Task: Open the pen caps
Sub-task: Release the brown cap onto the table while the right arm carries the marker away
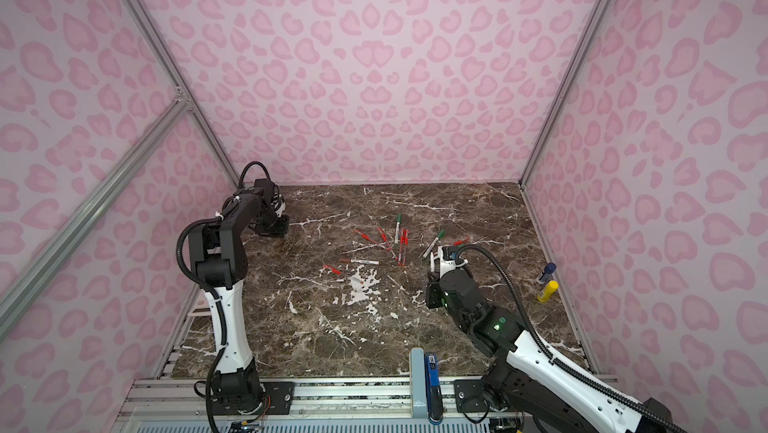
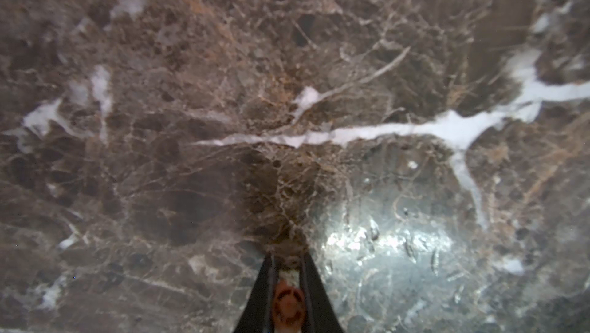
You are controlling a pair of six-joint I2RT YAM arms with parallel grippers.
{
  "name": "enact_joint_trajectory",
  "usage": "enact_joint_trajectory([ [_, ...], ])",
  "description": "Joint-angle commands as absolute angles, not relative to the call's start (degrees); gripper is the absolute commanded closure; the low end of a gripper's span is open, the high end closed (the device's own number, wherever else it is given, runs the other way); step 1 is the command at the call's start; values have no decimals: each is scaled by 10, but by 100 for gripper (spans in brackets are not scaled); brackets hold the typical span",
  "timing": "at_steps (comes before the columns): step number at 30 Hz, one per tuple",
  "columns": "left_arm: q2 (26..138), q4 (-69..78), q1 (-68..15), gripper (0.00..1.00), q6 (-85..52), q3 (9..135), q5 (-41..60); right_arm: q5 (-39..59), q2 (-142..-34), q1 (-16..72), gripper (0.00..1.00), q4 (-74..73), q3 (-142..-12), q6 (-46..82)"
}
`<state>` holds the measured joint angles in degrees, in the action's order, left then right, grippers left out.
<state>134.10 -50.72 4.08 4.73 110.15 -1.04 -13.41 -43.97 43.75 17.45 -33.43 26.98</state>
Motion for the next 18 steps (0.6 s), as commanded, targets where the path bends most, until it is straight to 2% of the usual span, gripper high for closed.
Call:
enact_joint_trajectory([
  [1, 1357, -521, 41, 77, 52, 1100, -20, -132, -440, 434, 100, 169, -335, 266],
  [8, 1356, -521, 42, 67, 51, 1101, -21, -125, -444, 430, 100, 170, -336, 263],
  [12, 1345, -521, 41, 65, 51, 1094, -19, -122, -443, 428, 100, 191, -343, 265],
  [18, 1272, -520, 32, 47, 41, 1078, -4, -104, -454, 396, 100, 220, -361, 257],
])
